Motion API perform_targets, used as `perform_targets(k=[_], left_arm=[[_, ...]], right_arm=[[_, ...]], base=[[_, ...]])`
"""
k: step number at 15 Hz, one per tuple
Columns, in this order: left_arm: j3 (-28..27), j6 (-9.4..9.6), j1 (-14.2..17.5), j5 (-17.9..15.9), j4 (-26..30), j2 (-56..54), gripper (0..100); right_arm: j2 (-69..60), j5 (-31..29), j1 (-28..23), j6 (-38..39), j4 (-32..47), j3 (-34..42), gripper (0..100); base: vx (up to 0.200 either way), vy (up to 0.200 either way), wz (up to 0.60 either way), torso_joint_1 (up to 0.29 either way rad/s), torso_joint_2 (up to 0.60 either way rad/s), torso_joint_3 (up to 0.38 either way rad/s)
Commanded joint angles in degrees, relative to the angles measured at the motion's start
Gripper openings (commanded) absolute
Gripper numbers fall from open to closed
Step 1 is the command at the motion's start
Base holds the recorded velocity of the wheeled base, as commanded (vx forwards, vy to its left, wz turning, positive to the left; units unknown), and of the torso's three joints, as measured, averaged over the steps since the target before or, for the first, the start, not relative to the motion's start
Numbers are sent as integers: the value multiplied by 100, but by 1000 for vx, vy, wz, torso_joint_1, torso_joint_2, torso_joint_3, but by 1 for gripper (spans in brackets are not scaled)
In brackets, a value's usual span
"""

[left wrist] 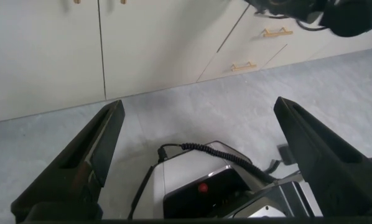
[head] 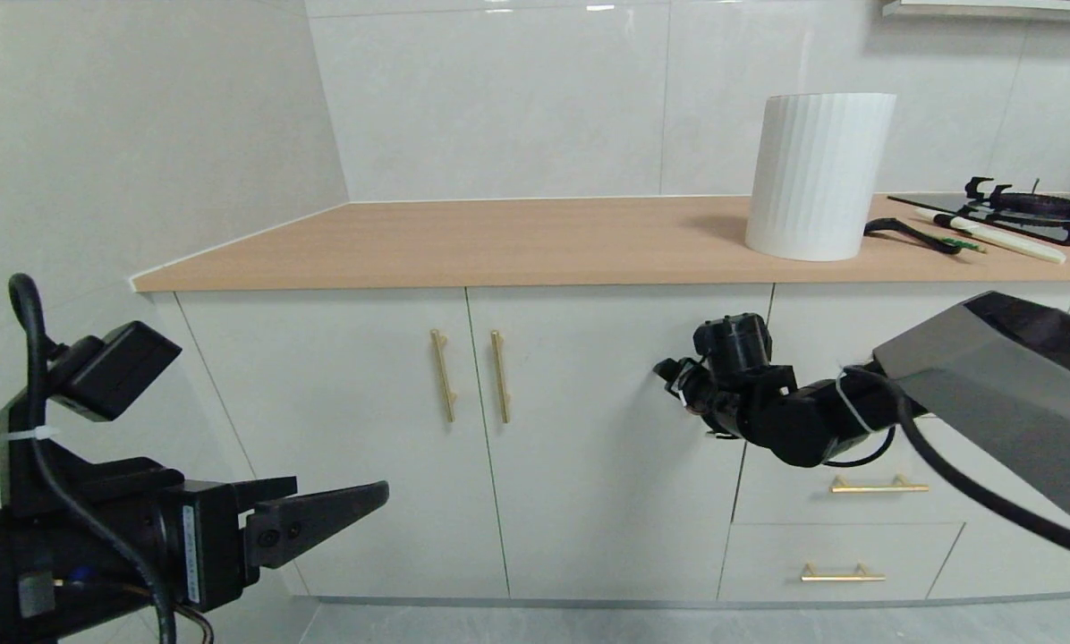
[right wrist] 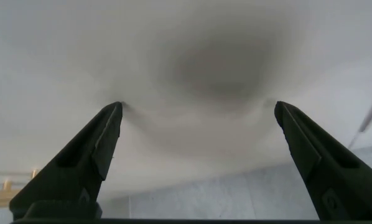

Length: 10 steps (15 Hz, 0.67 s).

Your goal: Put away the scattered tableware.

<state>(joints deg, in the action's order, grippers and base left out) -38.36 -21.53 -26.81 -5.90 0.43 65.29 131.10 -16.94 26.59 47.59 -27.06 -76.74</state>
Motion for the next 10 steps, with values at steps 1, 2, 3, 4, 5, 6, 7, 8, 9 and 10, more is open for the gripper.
perform_targets(k=[1,2,3,4,5,6,7,8,9,10], left_arm=[[22,-9,9,10,-69,-25,100],[40,0,123,71,-254,-140,100],[66,8,229,133,-403,-307,100],[110,17,396,151,-649,-562,100],[180,26,563,142,-807,-808,100],[277,26,589,142,-842,-1089,100],[321,26,589,133,-842,-1203,100],[584,105,589,151,-834,-1774,100],[707,202,598,159,-816,-2108,100],[910,281,606,151,-816,-2636,100]], right_arm=[[-1192,288,198,-39,26,687,100],[-1965,306,312,-303,26,1188,100],[-2501,306,330,-681,26,1530,100],[-3275,279,321,-1305,-18,2119,100],[-3978,262,277,-1903,-18,2585,100],[-4655,174,206,-2307,-18,3051,100],[-4927,121,206,-2413,-18,3218,100],[-6070,-116,206,-2843,17,3886,100],[-6694,-222,171,-3080,34,4246,100],[-7564,-301,66,-3423,70,4756,100]], base=[[0,0,0,0,0,0],[0,0,0,0,0,0],[0,0,0,0,0,0],[0,0,0,0,0,0],[0,0,0,0,0,0],[0,0,0,0,0,0],[0,0,0,0,0,0],[0,0,0,0,0,0],[0,0,0,0,0,0],[0,0,0,0,0,0]])
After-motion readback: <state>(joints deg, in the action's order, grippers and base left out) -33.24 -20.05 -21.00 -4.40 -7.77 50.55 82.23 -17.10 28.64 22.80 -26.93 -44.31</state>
